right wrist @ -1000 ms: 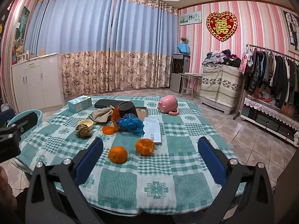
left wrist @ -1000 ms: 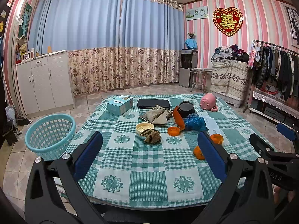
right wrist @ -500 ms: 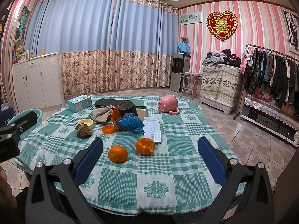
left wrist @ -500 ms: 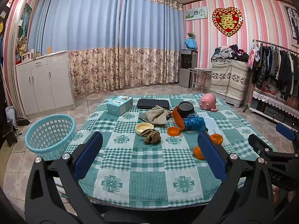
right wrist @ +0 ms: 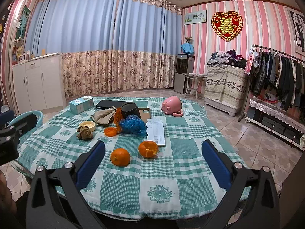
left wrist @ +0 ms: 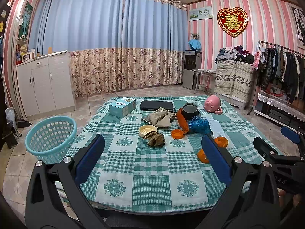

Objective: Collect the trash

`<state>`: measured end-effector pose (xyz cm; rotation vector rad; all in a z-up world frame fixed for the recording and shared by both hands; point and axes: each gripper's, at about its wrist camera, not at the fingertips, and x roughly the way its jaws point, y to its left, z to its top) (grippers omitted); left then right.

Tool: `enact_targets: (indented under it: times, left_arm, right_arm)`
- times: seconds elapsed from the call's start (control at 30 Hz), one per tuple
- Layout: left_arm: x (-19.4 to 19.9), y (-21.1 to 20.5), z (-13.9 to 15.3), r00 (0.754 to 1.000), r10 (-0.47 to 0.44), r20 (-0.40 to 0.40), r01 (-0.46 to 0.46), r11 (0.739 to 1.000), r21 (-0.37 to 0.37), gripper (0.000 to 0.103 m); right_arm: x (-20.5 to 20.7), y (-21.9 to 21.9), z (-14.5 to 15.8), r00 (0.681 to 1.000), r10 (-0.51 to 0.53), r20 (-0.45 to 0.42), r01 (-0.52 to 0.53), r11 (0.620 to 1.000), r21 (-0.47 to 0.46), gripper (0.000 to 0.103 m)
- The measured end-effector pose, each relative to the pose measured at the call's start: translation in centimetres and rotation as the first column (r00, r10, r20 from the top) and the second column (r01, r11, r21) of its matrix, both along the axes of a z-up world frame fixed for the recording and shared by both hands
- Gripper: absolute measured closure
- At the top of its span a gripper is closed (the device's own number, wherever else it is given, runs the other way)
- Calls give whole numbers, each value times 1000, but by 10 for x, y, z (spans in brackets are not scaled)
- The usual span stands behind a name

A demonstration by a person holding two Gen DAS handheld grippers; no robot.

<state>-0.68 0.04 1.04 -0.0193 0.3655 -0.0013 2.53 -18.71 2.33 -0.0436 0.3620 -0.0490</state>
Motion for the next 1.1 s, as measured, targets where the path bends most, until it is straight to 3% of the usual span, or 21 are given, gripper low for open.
enact_targets:
  times: [1.1]
  left_arm:
    - [13, 12, -9, 999, 7, -37, -7, 1000, -19, 5]
  right_arm:
    - [6, -7, -5, 1000, -22, -14, 23, 1000, 2, 4]
